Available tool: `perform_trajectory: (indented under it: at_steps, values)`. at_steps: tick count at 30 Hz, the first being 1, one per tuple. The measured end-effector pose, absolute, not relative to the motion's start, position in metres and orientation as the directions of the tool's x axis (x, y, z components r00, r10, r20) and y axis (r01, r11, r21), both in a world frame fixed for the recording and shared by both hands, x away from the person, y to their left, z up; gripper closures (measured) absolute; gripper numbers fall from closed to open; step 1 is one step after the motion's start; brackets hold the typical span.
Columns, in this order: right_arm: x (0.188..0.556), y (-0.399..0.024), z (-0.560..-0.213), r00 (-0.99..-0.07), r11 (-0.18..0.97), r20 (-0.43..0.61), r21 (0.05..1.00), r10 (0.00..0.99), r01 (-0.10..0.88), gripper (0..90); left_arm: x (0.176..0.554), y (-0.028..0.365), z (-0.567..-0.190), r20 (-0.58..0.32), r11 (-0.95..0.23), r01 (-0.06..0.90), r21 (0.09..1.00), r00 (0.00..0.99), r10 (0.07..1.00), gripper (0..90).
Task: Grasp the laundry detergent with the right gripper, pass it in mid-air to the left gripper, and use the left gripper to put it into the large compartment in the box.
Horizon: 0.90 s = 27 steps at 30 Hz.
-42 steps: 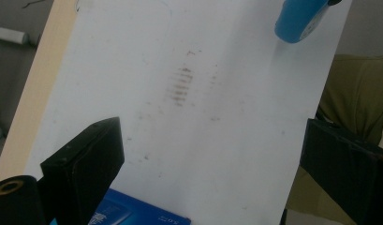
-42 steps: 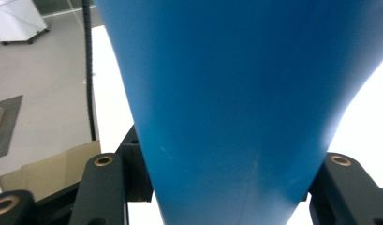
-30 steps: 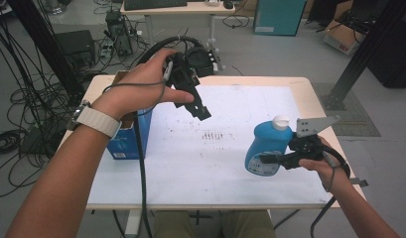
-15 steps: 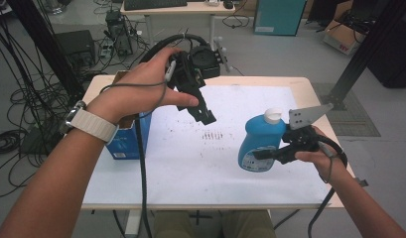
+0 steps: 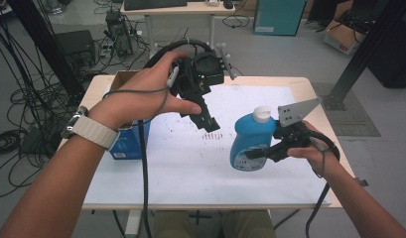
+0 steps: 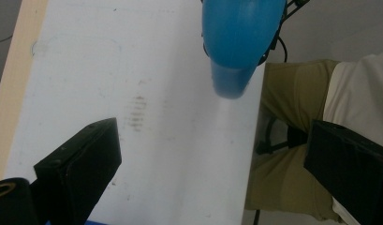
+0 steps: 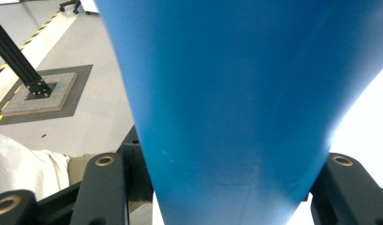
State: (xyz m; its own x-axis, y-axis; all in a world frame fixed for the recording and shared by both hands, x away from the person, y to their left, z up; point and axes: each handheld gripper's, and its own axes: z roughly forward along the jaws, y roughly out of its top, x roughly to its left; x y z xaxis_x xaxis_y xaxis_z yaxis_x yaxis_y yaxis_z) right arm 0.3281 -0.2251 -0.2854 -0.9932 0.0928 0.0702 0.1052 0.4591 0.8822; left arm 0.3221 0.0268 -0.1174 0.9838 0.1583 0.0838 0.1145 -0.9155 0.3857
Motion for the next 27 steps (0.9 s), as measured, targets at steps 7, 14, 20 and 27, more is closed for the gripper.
perform_trajectory:
  at_steps: [7, 14, 20, 27]
  values:
    - [0.329, -0.215, -0.284, -0.995, 0.466, 0.071, 0.88, 0.071, 0.096, 42.9, 0.318, 0.024, -0.122, 0.063, -0.92, 0.096, 0.381, 0.99, 0.129, 4.7]
    - [0.329, -0.202, -0.28, -0.998, 0.481, 0.036, 0.875, 0.051, 0.056, 42.9, 0.315, 0.021, -0.128, 0.05, -0.92, 0.087, 0.381, 0.992, 0.115, 4.7]
    - [0.329, -0.193, -0.279, -0.999, 0.482, 0.016, 0.875, 0.039, 0.033, 42.9, 0.316, 0.021, -0.132, 0.033, -0.921, 0.09, 0.378, 0.993, 0.111, 4.7]
    - [0.329, -0.186, -0.28, -1.0, 0.49, -0.001, 0.872, 0.028, 0.013, 42.9, 0.316, 0.019, -0.137, 0.025, -0.924, 0.093, 0.372, 0.994, 0.11, 4.8]
